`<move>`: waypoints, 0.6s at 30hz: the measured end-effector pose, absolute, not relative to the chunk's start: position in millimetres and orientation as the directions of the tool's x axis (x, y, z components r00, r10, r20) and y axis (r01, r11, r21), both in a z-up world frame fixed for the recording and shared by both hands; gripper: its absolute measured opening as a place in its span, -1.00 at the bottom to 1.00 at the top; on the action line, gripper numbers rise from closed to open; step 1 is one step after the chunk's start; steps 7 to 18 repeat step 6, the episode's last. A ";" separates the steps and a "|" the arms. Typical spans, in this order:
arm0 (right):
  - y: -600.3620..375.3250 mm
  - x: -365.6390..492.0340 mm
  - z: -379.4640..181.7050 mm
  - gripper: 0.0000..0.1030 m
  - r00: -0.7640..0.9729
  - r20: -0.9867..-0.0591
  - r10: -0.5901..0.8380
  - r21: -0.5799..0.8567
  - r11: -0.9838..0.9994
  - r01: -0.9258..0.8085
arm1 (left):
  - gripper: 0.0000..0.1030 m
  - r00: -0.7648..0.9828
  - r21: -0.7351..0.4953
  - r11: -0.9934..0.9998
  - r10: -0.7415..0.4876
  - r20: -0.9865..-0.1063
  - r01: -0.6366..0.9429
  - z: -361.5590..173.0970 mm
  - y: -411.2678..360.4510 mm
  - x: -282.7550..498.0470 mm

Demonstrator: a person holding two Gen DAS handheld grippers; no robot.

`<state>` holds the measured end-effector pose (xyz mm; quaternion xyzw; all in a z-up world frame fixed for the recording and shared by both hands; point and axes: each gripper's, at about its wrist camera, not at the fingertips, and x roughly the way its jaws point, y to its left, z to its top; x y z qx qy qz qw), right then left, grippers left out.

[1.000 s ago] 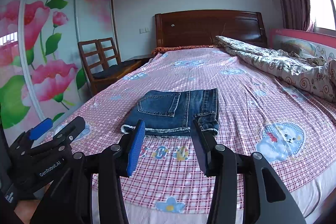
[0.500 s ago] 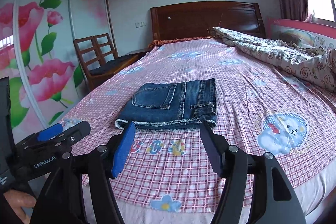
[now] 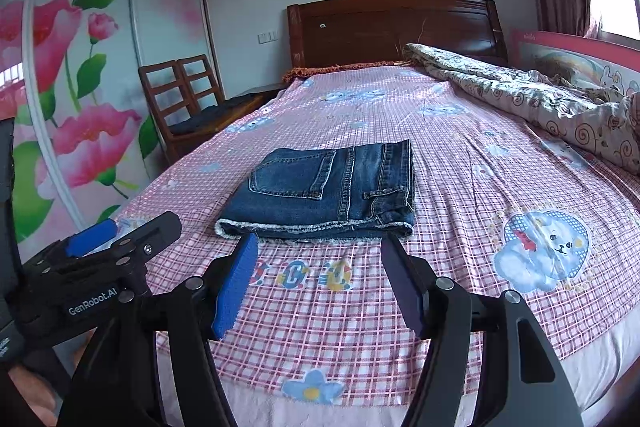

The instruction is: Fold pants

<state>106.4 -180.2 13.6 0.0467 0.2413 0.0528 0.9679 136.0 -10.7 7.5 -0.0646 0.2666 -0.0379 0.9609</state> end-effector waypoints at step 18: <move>-183.3 104.6 16.2 0.23 0.883 -0.454 0.123 0.128 0.989 -0.072 | 0.96 0.843 -0.155 0.988 -0.103 -0.528 0.023 4.2 -6.1 139.8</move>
